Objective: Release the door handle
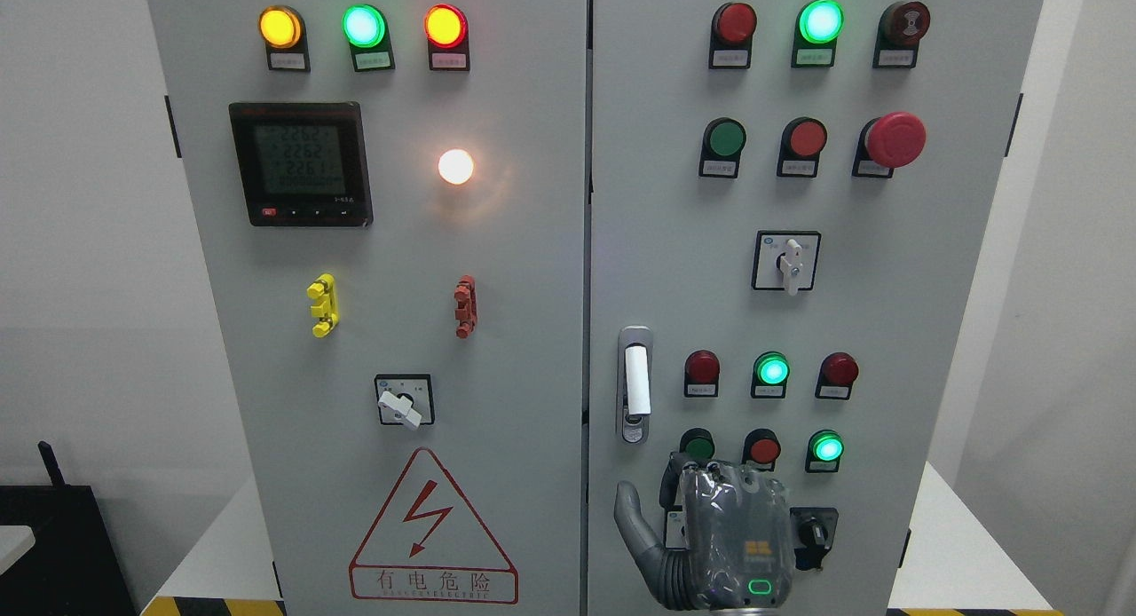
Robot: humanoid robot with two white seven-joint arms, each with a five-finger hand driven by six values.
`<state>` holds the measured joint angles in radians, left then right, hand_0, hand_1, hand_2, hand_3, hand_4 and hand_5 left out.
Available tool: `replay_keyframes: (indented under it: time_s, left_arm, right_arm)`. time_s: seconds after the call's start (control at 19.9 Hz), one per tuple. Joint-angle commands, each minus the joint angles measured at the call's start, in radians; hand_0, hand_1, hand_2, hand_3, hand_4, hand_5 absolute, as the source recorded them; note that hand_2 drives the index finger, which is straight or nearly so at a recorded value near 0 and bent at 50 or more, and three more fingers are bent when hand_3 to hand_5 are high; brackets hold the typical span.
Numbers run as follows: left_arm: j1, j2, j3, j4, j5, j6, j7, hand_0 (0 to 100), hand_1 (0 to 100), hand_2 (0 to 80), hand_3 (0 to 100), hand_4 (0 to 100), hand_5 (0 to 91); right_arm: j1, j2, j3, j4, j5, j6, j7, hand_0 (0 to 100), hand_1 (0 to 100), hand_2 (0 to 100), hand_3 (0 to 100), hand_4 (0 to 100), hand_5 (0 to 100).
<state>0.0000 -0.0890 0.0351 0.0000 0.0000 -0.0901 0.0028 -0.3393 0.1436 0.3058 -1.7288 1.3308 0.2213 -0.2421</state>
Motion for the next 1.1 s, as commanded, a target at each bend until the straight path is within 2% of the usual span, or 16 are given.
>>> replay_keyframes:
  time_s: [0.0,0.15,1.05]
  left_arm:
    - [-0.015,0.0,0.0,0.025,-0.028,0.0,0.0,12,39,0.0,0,0,0.0]
    - [-0.015,0.0,0.0,0.023,-0.029,0.0,0.0,12,39,0.0,0,0,0.0]
    - [-0.015,0.0,0.0,0.023,-0.029,0.0,0.0,12,39,0.0,0,0,0.0]
  right_arm:
    - [-0.052,0.001,-0.027,0.001,-0.002,0.0,0.017,35,34,99,100,100,97]
    - [-0.073,0.001,-0.027,0.006,-0.001,0.001,0.035,33,34,99,100,100,97]
    - [-0.148,0.001,-0.016,0.052,0.007,0.001,0.043,32,34,100,100,100,97]
